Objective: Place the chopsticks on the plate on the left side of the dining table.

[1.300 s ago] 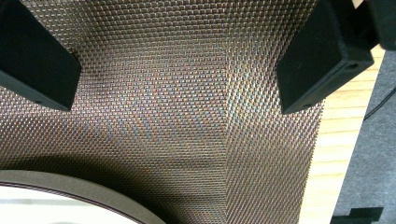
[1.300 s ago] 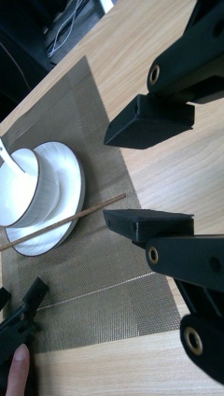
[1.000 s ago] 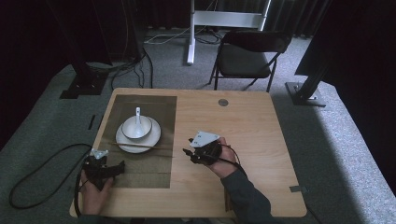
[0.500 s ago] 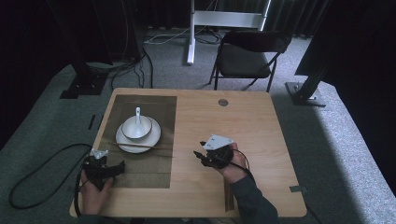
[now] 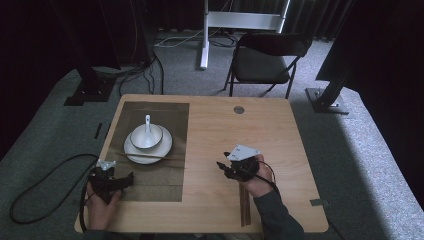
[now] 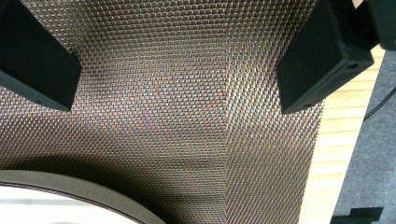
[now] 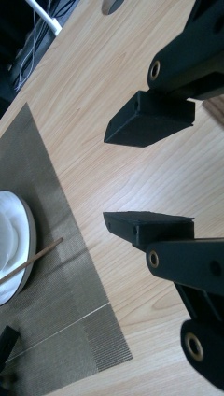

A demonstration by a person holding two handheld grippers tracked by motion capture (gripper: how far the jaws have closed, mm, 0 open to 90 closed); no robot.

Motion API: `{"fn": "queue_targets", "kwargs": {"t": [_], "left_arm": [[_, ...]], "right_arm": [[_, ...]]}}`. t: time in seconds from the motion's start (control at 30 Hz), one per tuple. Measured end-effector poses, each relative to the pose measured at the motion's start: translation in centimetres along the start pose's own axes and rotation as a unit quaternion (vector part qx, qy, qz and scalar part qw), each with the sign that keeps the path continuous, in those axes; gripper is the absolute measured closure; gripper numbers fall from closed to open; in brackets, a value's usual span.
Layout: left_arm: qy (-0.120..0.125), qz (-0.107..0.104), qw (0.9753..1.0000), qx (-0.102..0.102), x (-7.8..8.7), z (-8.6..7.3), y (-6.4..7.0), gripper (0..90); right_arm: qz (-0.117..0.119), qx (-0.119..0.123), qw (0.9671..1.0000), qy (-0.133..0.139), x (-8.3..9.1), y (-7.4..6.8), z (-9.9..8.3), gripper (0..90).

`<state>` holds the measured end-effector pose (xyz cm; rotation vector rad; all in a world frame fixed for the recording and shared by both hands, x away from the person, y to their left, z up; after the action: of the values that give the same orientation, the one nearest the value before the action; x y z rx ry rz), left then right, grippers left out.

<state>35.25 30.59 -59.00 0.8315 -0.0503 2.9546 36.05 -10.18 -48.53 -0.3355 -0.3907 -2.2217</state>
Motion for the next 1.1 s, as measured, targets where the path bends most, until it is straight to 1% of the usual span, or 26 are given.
{"fn": "queue_targets", "kwargs": {"t": [0.2, 0.37, 0.7, 1.1], "left_arm": [[0.000, 0.000, 1.0000, 0.000, 0.0, 0.0, 0.0, 0.2], [0.000, 0.001, 1.0000, 0.001, 0.0, 0.0, 0.0, 0.2], [0.000, 0.001, 1.0000, 0.001, 0.0, 0.0, 0.0, 0.2], [0.000, 0.001, 1.0000, 0.001, 0.0, 0.0, 0.0, 0.2]], "right_arm": [[-0.010, -0.001, 0.9999, -0.007, 0.9, 0.7, -0.8, 55.0], [-0.013, -0.003, 0.9999, -0.010, 1.5, 0.9, -1.3, 54.9], [-0.017, -0.012, 0.9995, -0.023, 2.2, 1.2, -2.8, 54.9], [-0.026, -0.021, 0.9991, -0.026, 3.1, 1.8, -3.7, 54.3]]}}
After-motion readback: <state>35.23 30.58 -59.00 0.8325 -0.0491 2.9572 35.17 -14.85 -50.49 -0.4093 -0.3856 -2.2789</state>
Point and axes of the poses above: each handheld gripper's, and its own axes: x roughly backward along the jaws, z roughly out of its top, y roughly to its right, the point moved 6 cm from there along -x, roughly forward along the jaws, and after that the axes turned 15 degrees about y, right-handed, at the moved point
